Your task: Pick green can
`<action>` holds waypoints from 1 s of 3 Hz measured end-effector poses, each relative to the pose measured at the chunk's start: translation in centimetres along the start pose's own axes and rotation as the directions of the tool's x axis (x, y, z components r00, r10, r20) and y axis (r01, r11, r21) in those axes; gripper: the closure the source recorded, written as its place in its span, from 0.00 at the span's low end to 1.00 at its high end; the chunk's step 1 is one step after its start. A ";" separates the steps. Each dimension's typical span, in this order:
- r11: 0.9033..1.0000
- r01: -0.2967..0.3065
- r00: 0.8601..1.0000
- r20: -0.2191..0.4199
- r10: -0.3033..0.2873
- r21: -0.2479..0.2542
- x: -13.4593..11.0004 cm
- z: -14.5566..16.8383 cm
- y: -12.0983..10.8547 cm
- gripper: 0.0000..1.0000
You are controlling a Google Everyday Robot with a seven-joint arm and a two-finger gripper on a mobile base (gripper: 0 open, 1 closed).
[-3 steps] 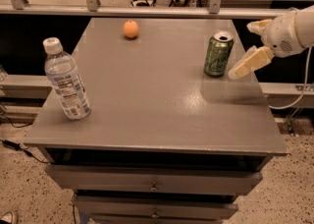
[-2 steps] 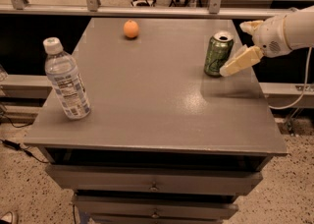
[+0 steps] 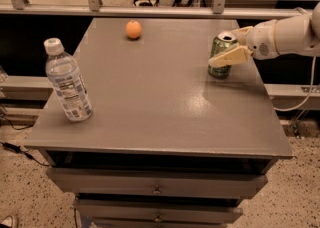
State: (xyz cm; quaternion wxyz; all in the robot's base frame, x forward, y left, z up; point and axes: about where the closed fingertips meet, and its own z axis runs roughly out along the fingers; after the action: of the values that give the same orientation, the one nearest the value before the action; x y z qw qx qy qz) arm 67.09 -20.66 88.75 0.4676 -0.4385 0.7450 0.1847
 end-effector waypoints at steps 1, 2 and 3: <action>0.999 -0.033 0.999 0.020 0.033 -0.007 0.2 0.3 -0.3 0.49; 0.998 -0.045 0.996 0.079 0.047 -0.035 -1.3 -0.7 0.3 0.72; 0.997 -0.009 0.983 0.184 0.023 -0.072 -5.5 -3.3 1.3 1.00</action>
Offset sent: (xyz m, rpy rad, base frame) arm -0.0161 0.0012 0.0415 0.1784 -0.0160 0.0411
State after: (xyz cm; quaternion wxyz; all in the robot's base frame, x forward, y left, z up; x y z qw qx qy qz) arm 65.17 -19.57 94.92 0.5172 -0.4298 0.6950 0.2545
